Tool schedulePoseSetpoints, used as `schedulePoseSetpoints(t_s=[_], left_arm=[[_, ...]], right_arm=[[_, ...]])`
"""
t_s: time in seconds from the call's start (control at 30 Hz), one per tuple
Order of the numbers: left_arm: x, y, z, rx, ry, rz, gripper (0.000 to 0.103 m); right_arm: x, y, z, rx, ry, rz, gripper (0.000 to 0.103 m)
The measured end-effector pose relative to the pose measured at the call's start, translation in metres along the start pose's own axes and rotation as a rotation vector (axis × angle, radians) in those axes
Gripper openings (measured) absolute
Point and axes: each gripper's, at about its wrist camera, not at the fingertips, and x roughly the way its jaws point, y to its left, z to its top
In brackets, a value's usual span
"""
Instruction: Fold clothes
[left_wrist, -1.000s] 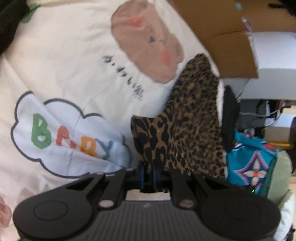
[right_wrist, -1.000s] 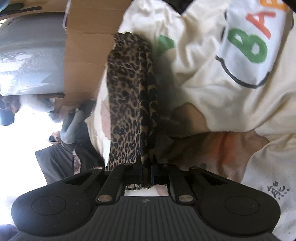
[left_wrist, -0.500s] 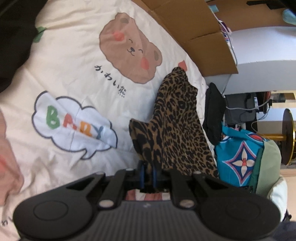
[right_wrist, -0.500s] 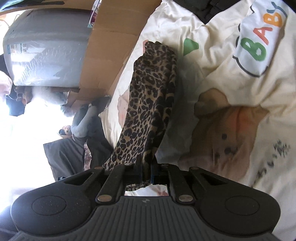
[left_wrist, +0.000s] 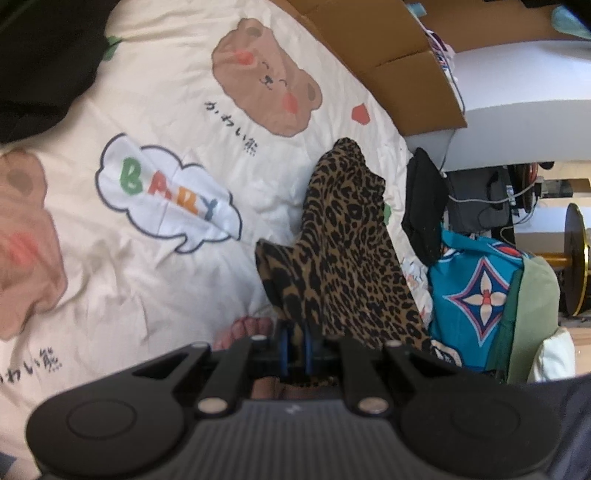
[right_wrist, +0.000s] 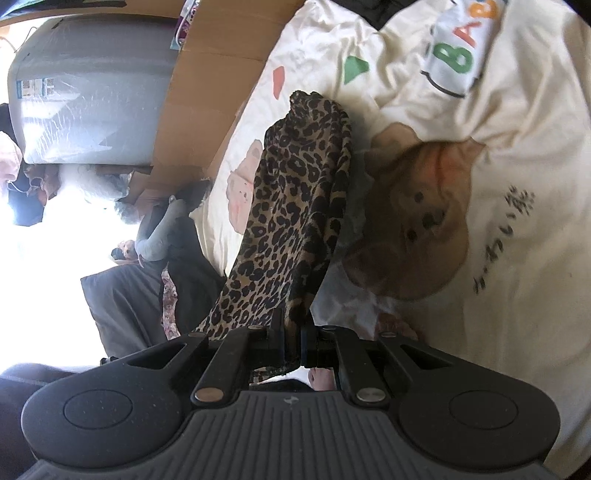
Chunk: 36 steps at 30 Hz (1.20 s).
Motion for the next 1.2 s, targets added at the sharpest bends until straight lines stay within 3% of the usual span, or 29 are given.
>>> schedulePoseSetpoints(t_s=[0.67, 1.2], left_arm=[[0.025, 0.021, 0.002, -0.053, 0.026, 0.014, 0.009], [0.043, 0.011, 0.05, -0.115, -0.092, -0.137, 0.009]], right_arm=[[0.014, -0.044, -0.016, 0.11, -0.028, -0.009, 0.005], [0.022, -0.044, 0.021, 0.108, -0.099, 0.071, 0.006]])
